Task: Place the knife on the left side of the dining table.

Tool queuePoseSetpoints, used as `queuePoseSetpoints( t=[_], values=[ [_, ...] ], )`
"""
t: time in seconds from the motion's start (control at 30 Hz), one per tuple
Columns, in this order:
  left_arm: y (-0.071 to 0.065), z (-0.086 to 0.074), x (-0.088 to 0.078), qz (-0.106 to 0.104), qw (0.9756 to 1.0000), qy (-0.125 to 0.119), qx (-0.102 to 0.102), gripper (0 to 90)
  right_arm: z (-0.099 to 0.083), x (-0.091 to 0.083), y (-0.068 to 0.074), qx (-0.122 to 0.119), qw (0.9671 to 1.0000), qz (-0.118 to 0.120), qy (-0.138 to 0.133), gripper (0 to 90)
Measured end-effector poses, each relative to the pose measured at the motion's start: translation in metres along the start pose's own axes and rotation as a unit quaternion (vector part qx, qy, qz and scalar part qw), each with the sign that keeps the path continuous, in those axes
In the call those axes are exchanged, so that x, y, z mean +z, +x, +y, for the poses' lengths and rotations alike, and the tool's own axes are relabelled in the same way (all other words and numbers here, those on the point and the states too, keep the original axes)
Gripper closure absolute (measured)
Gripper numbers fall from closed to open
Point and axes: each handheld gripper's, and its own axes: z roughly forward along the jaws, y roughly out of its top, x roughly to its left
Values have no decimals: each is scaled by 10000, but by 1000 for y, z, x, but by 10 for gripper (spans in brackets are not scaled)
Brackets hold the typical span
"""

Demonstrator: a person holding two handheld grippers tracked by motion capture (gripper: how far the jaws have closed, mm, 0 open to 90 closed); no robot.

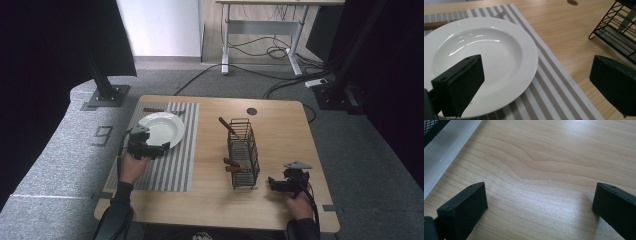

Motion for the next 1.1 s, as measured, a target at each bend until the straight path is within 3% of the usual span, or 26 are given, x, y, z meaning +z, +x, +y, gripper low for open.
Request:
queuePoseSetpoints(
  t=[0.33, 0.97, 1.1],
  values=[
    [-22, 27, 8, -159, 9996, -196, -113, 0, 0, 0, 0, -1, 10000, 0, 0, 0],
    [-69, 80, 26, -277, 9991, -328, 21, 0, 0, 0, 0, 6, 10000, -1, 6, 0],
    [-81, 91, 32, -289, 9990, -342, -30, 0, 0, 0, 0, 1, 10000, -1, 0, 0]
  ],
)
